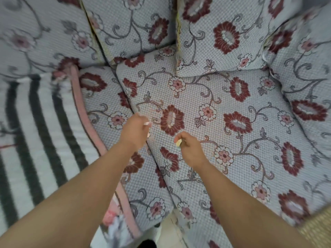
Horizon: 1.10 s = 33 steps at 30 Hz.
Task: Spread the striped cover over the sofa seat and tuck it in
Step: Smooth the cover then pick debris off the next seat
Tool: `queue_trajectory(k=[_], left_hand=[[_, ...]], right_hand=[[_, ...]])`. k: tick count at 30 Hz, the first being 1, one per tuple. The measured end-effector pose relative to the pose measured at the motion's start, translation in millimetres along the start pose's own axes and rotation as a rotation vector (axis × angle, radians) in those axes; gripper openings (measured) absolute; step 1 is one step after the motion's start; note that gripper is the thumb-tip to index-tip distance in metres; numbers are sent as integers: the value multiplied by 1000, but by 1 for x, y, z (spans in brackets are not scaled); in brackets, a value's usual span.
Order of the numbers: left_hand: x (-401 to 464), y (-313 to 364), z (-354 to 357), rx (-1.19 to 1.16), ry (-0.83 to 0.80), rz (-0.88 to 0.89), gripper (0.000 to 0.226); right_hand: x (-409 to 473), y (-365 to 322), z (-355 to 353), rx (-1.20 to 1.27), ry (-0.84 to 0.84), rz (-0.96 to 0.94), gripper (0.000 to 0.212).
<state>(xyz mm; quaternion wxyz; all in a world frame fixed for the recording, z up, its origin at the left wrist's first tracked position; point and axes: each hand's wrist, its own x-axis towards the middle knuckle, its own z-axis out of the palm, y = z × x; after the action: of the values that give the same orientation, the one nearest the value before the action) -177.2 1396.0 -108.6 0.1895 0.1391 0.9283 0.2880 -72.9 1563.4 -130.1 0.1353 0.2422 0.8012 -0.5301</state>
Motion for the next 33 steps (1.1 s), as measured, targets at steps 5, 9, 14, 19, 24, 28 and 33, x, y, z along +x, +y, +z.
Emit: queue_trajectory(k=[5,9,14,19,24,28,33], left_hand=[[-66,-27,-57,-129,95,-7,24],[-140,-67,-99,-159,215,-65,25],[-247,-137,-150,-172,373,-272,22],[-334,-202,-183,-138,574,-431,19],[-435,-260,-178,-116,707,-668,31],[-522,-281,-151,-194,793,-896,36],[-627,-270,-86,-316,992,-1164,29]], right_hand=[[-30,-44,45,-142,-79,-92,26],[-61,-83,96,-200,-137,-206,25],[-115,-144,194,-227,-261,-356,36],[-169,-195,300,-249,-441,-522,29],[-230,-210,401,-345,-685,-684,51],[-282,-200,458,-488,-863,-835,52],[-360,-162,500,-675,-1119,-989,49]])
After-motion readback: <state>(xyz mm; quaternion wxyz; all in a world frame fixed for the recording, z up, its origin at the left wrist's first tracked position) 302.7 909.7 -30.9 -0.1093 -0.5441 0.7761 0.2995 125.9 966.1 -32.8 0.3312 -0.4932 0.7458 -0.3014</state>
